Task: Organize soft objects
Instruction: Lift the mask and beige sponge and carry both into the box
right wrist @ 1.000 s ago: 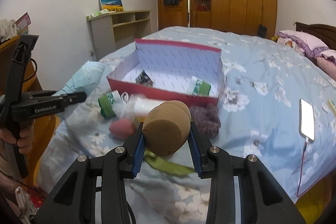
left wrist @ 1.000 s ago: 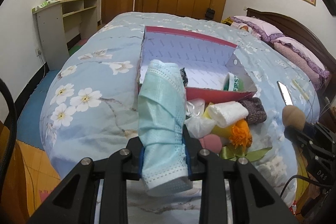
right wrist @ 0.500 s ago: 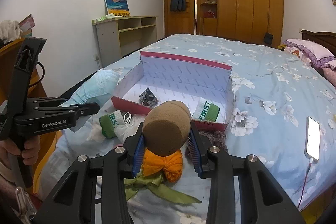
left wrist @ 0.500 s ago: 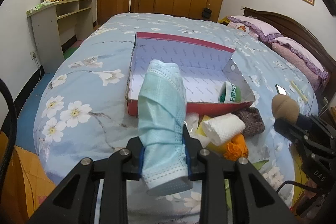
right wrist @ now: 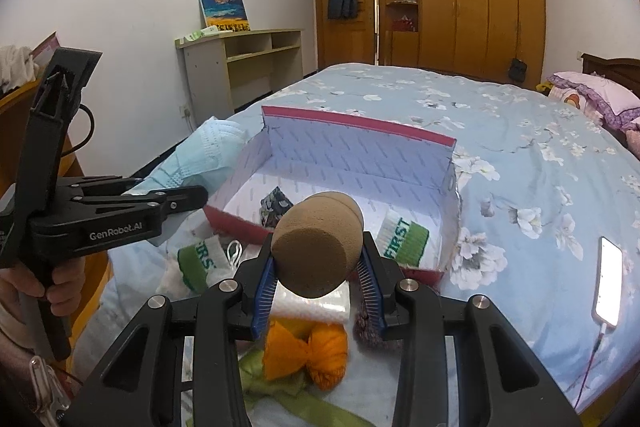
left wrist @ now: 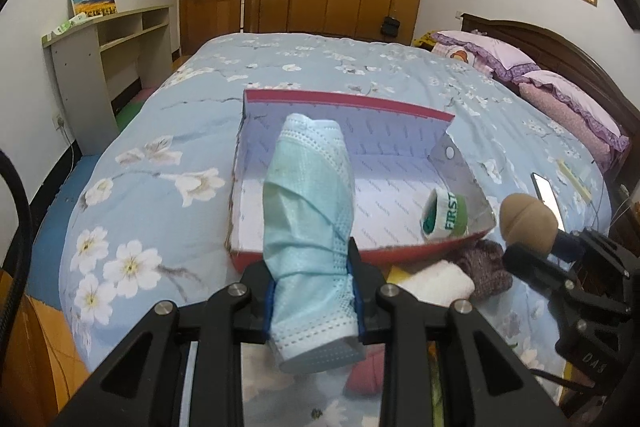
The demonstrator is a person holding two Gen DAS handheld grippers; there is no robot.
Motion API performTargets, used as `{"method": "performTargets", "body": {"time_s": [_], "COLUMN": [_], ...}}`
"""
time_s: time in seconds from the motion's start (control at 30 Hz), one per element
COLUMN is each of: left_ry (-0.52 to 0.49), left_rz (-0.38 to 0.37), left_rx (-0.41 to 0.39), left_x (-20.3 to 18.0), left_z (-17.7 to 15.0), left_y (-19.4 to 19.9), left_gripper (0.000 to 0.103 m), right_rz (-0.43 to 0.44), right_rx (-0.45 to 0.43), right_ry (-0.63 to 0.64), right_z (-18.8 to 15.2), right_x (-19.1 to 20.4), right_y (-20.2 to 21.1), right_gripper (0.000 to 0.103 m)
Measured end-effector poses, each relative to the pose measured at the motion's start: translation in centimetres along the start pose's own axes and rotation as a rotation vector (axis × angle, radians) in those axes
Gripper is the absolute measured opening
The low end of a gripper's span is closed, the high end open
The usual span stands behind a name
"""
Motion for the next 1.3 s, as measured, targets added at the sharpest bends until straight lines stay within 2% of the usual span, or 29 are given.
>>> {"method": "performTargets", "body": {"time_s": [0.7,1.3], "left_ry": [0.007,0.004], "left_rz": [0.001,0.028], "left_rx": [0.04,0.058], "left_x": [0.6,0.8], "left_z": [3.8,4.1], "left_y": [-6.2,-9.7], "left_gripper": [0.029,0.03], "right_rz": [0.036,0.043], "right_rx": [0.049,0.128], "right_ry": [-0.031,-0.048], "right_z": [3.0,2.8], "right_x": [-0.6,-0.6], "right_y": [-6.3,-10.6], "right_gripper": [0.039,0.039]}}
Point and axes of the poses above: each gripper's, at about its wrist camera, not at the fingertips, and y roughly against the way its jaws point, x to its left, z to its top, the point moved 1 cm from there along -y, roughly the way its jaws point, and after that the axes turned 10 degrees about x, right-handed, at the moved point
